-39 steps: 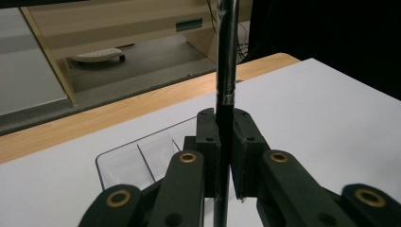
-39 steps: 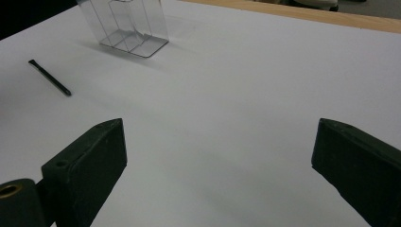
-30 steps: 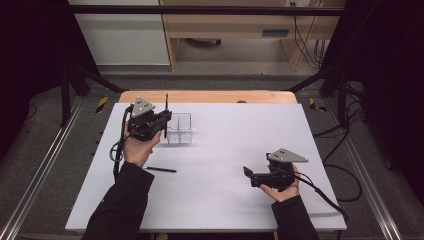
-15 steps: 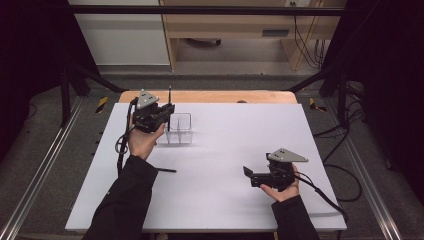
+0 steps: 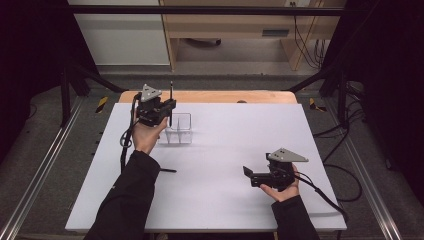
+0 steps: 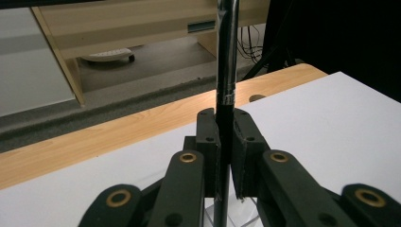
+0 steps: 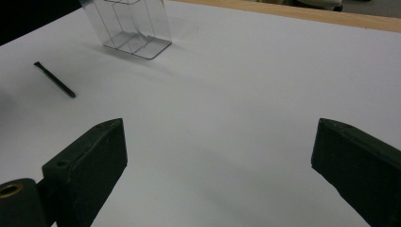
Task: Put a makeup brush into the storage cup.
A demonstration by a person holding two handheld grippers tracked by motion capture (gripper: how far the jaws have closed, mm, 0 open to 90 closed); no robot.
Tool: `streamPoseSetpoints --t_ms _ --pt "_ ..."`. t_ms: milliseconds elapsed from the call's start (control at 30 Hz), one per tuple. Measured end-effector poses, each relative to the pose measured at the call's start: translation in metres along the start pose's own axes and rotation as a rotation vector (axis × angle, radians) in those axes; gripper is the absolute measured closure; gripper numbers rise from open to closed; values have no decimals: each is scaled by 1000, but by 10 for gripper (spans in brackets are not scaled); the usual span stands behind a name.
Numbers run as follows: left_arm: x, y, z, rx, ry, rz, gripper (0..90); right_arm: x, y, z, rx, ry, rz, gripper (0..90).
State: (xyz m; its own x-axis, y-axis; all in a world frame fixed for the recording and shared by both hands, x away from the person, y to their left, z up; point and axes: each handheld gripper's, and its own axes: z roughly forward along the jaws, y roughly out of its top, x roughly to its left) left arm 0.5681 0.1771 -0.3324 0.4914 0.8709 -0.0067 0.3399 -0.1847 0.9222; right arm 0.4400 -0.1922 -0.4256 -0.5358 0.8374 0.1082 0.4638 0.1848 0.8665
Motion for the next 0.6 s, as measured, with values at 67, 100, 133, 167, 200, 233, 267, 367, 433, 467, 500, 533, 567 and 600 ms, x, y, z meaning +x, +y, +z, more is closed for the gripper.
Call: streamPoseSetpoints --t_ms 67,100,133,167,200,233,267,367,433,467,500,533,567,600 --pt "1 1 3 0 -1 -7 826 0 0 0 0 2 1 47" --pt "2 2 4 1 2 -9 825 0 0 0 0 3 3 47" --pt "3 2 5 1 2 -13 825 1 0 0 -1 4 2 47" --pt "3 2 7 3 6 -10 826 0 0 0 0 4 2 47" --pt "5 2 9 6 7 -11 825 0 0 0 -1 4 3 47" --pt "6 2 10 9 9 -14 825 0 0 0 -3 3 1 47" --pt "7 1 12 10 12 -14 825 0 0 0 -4 3 2 47" --pt "10 -1 17 11 20 -23 826 0 0 0 -4 4 2 47" --pt "11 -2 19 10 20 -22 826 0 0 -1 -5 4 3 47" --pt "12 -2 20 12 21 -22 826 0 0 -1 -6 3 3 47" --pt "13 -3 22 15 22 -21 826 0 1 -1 -6 3 3 47" --pt "14 -4 23 16 21 -22 826 0 1 -1 -6 2 2 47" --pt "15 -4 23 15 19 -25 826 0 1 -1 -6 3 2 48" --pt "15 -5 24 16 21 -27 825 0 1 -1 -6 4 3 47"
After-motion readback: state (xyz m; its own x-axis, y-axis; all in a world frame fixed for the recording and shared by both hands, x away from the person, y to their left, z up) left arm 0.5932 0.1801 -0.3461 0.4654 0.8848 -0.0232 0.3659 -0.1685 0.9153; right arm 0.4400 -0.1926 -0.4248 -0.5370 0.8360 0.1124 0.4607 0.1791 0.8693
